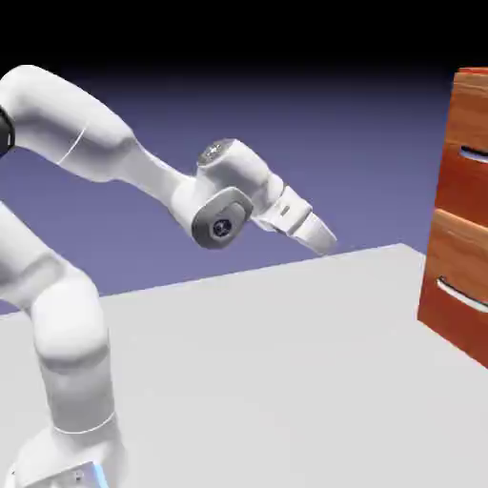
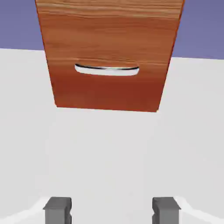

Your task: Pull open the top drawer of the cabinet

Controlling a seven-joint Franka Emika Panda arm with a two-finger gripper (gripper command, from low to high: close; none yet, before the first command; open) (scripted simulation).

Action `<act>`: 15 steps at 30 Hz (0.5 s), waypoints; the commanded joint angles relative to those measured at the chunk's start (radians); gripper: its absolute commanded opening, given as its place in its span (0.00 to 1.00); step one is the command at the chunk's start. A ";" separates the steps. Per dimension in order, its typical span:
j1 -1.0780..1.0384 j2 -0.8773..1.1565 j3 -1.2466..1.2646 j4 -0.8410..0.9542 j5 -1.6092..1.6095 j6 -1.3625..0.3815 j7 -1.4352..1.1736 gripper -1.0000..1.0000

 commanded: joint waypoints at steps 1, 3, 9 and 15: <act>-0.005 0.020 0.007 0.029 -0.044 0.000 -0.037 0.50; -0.014 0.060 0.020 0.086 -0.131 -0.001 -0.110 0.50; -0.043 0.179 0.061 0.257 -0.391 -0.002 -0.329 0.50; -0.071 0.299 0.102 0.429 -0.652 -0.004 -0.548 0.50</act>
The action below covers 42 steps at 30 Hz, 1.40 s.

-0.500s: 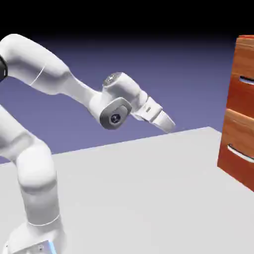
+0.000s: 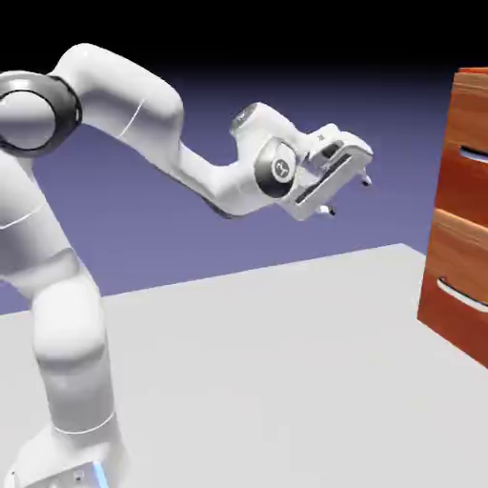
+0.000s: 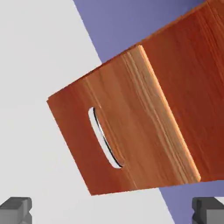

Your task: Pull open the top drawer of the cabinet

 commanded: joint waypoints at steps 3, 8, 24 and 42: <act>-0.014 0.060 0.020 0.086 -0.131 -0.001 -0.110 0.50; -0.038 0.159 0.054 0.229 -0.348 -0.002 -0.292 0.50; -0.114 0.478 0.162 0.687 -1.044 -0.006 -0.876 0.50; -0.200 0.837 0.284 1.201 -1.827 -0.011 -1.534 0.50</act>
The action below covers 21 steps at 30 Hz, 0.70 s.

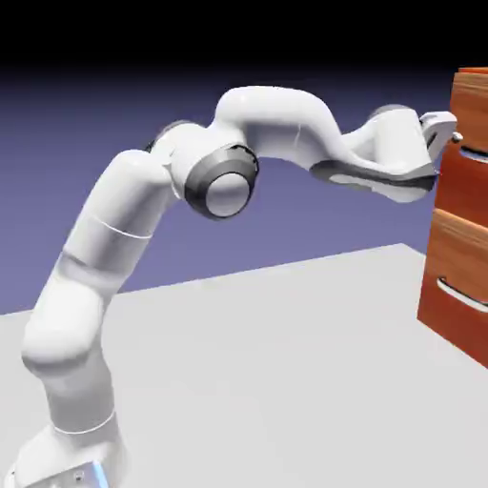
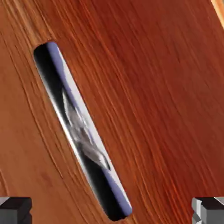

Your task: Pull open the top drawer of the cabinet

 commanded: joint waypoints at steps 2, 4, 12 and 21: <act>-0.010 0.040 0.014 0.057 -0.087 -0.001 -0.073 0.50; -0.015 0.064 0.022 0.092 -0.139 -0.001 -0.117 0.50; -0.036 0.191 0.140 0.216 0.032 0.003 -0.421 0.50; -0.063 0.356 0.292 0.375 0.253 0.009 -0.813 0.50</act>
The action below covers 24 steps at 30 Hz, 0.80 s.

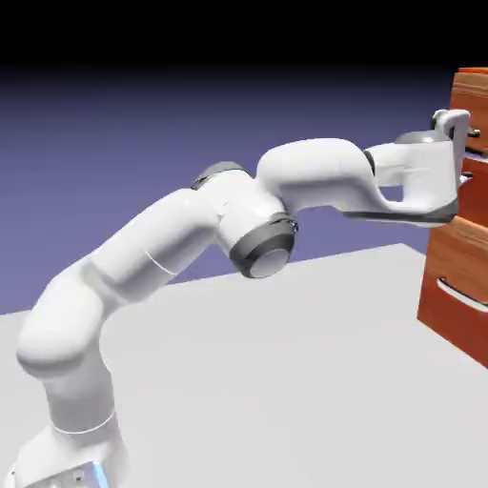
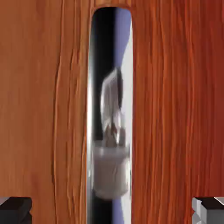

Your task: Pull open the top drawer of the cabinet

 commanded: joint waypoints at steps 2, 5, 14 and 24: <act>-0.006 0.036 0.034 0.035 0.049 0.001 -0.087 0.50; -0.015 0.091 0.084 0.089 0.123 0.003 -0.218 0.50; -0.093 -0.008 0.113 -0.072 -0.079 -0.035 0.014 0.00; -0.290 -0.206 0.234 -0.435 -0.330 -0.143 0.323 0.00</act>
